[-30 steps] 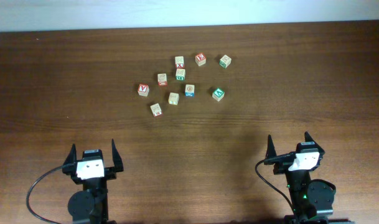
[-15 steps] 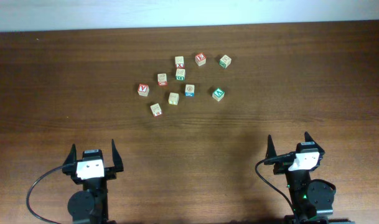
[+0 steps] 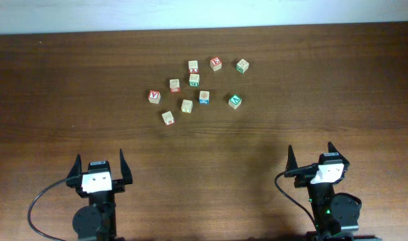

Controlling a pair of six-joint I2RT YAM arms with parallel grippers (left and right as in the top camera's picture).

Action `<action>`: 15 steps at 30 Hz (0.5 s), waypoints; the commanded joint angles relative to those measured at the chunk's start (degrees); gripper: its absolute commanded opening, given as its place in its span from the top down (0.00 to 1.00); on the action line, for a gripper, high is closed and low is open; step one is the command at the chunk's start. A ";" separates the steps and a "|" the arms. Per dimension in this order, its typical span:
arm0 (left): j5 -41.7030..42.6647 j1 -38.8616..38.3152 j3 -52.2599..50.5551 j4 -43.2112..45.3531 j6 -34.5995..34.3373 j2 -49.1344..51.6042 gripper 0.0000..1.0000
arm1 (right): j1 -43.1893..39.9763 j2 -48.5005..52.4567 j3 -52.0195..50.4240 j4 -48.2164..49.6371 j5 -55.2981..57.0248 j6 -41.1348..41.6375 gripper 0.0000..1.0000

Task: Rotate 3 blocks

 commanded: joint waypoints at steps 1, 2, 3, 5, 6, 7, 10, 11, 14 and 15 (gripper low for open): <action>0.66 0.26 -0.46 0.76 0.92 -0.50 0.01 | 0.44 -0.17 -0.52 0.26 0.70 0.07 0.01; 0.66 0.26 -0.46 1.20 0.92 -0.50 0.01 | 0.44 -0.17 -0.52 0.26 0.68 0.07 0.01; 0.66 0.26 -0.46 1.95 0.92 -0.50 0.01 | 0.44 -0.17 -0.52 0.22 0.72 0.04 0.01; 0.66 0.26 -0.46 3.15 0.94 -0.50 0.01 | 0.44 -0.17 -0.52 0.22 1.20 0.04 0.01; 0.66 0.26 -0.46 3.13 0.92 -0.50 0.01 | 0.44 -0.17 -0.52 0.22 1.18 0.04 0.01; 0.66 0.26 -0.46 2.80 0.92 -0.50 0.01 | 0.44 -0.17 -0.52 0.22 1.16 0.04 0.01; 0.68 0.26 -0.46 2.71 0.92 -0.50 0.01 | 0.44 -0.17 -0.52 0.20 1.16 0.07 0.01; 0.68 0.26 -0.46 2.71 0.90 -0.50 0.01 | 0.44 -0.17 -0.52 0.24 1.14 0.07 0.01; 1.46 0.26 -0.37 2.71 0.70 -0.50 0.01 | 0.44 -0.17 -0.50 0.24 1.14 0.07 0.01; 1.53 0.26 -0.33 2.71 0.66 -0.50 0.01 | 0.44 -0.17 -0.50 0.26 1.14 0.04 0.01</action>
